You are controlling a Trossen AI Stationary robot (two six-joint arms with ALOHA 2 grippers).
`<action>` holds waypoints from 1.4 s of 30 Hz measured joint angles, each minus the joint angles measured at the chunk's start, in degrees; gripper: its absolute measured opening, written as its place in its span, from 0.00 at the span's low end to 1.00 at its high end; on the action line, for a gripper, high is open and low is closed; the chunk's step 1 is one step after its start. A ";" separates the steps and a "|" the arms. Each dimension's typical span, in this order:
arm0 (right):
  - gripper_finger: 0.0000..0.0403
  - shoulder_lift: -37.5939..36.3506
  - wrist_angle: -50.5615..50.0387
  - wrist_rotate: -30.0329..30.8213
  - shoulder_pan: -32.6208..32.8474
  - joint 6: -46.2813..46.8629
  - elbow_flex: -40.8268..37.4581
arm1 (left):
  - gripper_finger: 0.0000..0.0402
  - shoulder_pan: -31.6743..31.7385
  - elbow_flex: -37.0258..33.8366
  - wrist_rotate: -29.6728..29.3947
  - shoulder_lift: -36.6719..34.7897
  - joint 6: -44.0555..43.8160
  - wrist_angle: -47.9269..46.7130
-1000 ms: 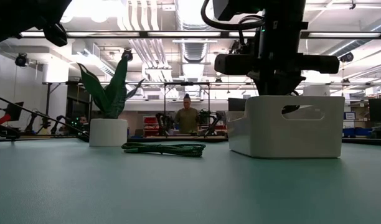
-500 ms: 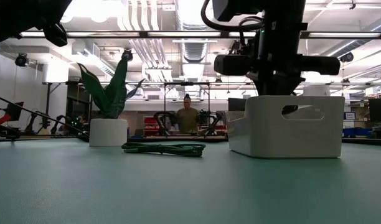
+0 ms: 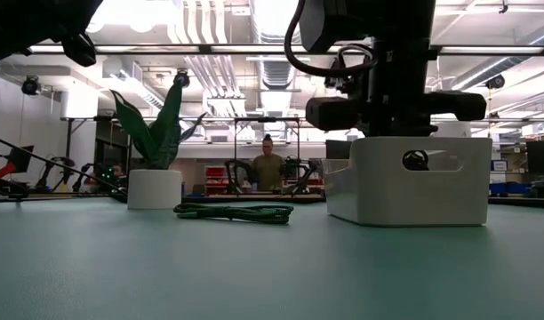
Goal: Pick and place USB-C Cables
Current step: Put the violet charger cable into the gray bin
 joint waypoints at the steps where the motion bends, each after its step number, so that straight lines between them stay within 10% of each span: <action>1: 0.06 0.05 0.01 0.00 0.00 -0.05 0.00 | 0.00 0.00 0.00 0.00 -0.01 0.00 0.00; 42: 0.11 -0.15 0.01 -0.16 -0.39 -2.03 0.00 | 0.00 0.00 0.01 0.00 0.24 -0.25 0.02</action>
